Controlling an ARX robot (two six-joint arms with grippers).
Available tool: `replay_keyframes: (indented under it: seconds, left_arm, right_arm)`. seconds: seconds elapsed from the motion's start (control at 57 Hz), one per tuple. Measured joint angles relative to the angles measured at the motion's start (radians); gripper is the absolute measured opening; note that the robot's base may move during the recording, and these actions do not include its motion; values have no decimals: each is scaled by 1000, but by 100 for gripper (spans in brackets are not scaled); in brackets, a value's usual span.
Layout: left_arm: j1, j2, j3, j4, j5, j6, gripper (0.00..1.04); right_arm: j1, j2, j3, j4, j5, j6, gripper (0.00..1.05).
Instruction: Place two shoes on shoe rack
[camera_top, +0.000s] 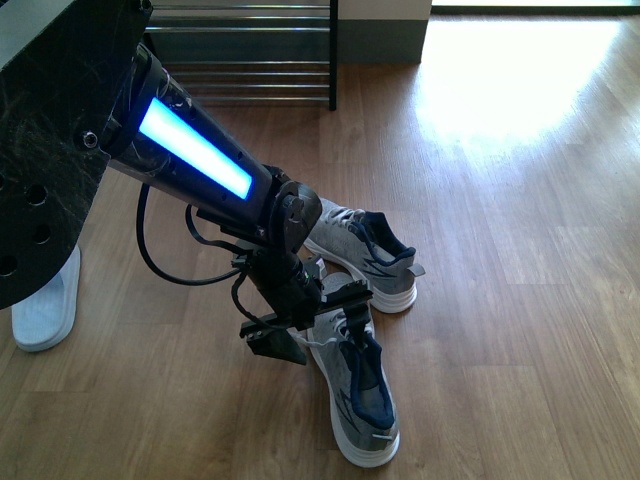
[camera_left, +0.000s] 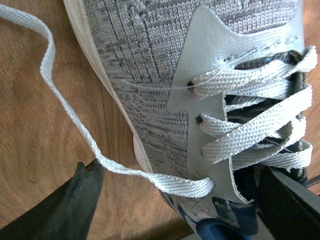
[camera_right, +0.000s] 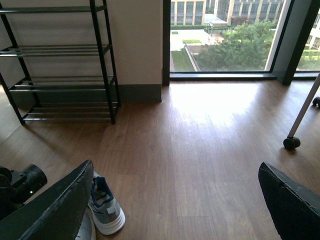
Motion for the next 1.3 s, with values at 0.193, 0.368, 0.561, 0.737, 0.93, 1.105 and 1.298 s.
replay_keyframes:
  seconds: [0.193, 0.368, 0.561, 0.737, 0.93, 1.105, 1.298]
  left_arm:
    - [-1, 0, 1, 0, 7, -6, 58]
    - [-5, 0, -1, 48, 35, -51, 23]
    - [-3, 1, -42, 126, 2, -145, 2]
    - [-3, -21, -82, 126, -85, -142, 2]
    - [14, -168, -283, 231, -209, -123, 2]
    - [52, -286, -425, 315, -323, -116, 2]
    - [74, -473, -604, 427, -454, -97, 2]
  right_arm:
    - [0, 0, 0, 0, 0, 0, 96]
    - [0, 0, 0, 0, 0, 0, 96]
    - [0, 0, 0, 0, 0, 0, 96]
    - [0, 0, 0, 0, 0, 0, 96]
    - [0, 0, 0, 0, 0, 0, 96]
    - [0, 0, 0, 0, 0, 0, 96]
    - [0, 0, 0, 0, 0, 0, 96]
